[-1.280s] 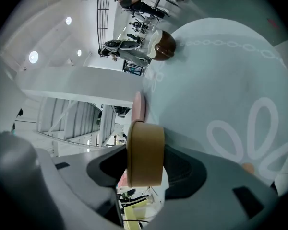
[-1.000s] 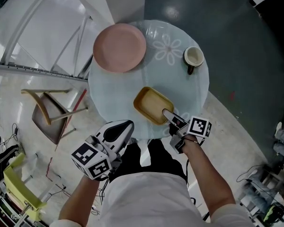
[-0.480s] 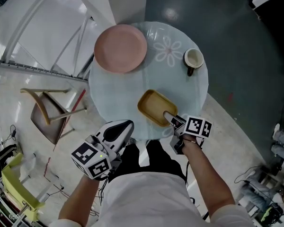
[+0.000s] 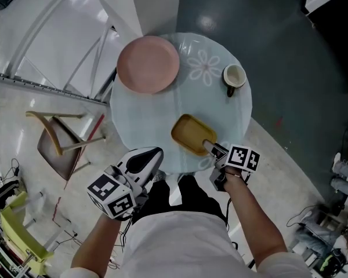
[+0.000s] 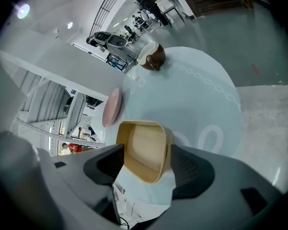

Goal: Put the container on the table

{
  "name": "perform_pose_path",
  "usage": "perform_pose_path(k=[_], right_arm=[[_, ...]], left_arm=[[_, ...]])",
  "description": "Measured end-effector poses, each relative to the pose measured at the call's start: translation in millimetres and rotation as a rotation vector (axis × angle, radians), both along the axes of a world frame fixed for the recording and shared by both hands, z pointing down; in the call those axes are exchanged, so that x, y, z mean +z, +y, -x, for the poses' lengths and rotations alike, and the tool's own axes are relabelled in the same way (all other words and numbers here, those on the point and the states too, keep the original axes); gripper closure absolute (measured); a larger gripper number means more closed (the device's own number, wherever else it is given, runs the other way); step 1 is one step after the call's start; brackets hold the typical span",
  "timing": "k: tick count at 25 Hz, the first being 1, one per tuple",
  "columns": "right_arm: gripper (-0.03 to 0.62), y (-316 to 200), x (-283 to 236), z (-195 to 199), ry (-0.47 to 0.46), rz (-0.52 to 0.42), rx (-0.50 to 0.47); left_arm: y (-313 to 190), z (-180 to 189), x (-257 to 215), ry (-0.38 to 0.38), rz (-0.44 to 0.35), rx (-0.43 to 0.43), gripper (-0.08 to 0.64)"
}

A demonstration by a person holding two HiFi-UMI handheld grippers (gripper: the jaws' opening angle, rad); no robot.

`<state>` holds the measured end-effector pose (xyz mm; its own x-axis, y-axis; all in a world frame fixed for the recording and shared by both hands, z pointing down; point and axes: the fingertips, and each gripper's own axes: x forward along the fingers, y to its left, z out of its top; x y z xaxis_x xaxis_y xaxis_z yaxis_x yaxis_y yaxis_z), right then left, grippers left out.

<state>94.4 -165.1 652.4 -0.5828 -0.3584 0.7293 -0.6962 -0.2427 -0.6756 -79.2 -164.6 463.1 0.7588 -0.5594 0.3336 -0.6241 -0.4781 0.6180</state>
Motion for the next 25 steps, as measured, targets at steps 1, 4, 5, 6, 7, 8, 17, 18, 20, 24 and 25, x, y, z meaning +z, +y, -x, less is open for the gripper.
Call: perform_pose_path(k=[1, 4, 5, 6, 7, 8, 17, 18, 20, 24, 25], right_arm=[[0.298, 0.9, -1.2, -1.7, 0.003, -0.003, 0.003], [0.298, 4.1, -6.9, -7.4, 0.017, -0.018, 0.007], [0.298, 4.4, -9.8, -9.1, 0.022, -0.028, 0.006], [0.298, 4.1, -13.1, -10.2, 0.026, -0.041, 0.004], [0.298, 3.4, -16.7, -10.6, 0.029, -0.056, 0.000], [0.298, 2.8, -20.6, -10.5, 0.030, -0.071, -0.005], [0.330, 3.9, -68.2, 4.0, -0.010, -0.224, -0.101], [0.347, 4.1, -74.0, 5.6, -0.011, -0.242, -0.112], [0.377, 4.4, -86.0, 7.7, -0.010, -0.281, -0.136], [0.458, 2.3, -111.4, 11.8, -0.005, -0.367, -0.174], [0.470, 1.8, -117.4, 13.4, -0.005, -0.386, -0.180]], left_arm=[[0.1, -0.1, -1.3, 0.000, -0.004, 0.002, 0.538], [0.3, -1.8, -6.0, -0.001, -0.014, 0.008, 0.540], [0.1, -2.6, -7.8, -0.001, -0.018, 0.011, 0.538], [-0.3, -3.3, -9.6, -0.001, -0.023, 0.014, 0.538], [-0.8, -4.0, -11.4, -0.002, -0.029, 0.018, 0.538], [-1.1, -4.9, -13.2, -0.003, -0.035, 0.022, 0.538], [-0.4, -14.3, -34.4, -0.019, -0.090, 0.058, 0.538], [-0.5, -15.0, -37.1, -0.020, -0.097, 0.061, 0.538], [0.2, -16.4, -42.7, -0.024, -0.108, 0.065, 0.538], [2.9, -17.9, -52.5, -0.030, -0.128, 0.067, 0.538], [3.6, -17.8, -54.4, -0.030, -0.132, 0.066, 0.538]])
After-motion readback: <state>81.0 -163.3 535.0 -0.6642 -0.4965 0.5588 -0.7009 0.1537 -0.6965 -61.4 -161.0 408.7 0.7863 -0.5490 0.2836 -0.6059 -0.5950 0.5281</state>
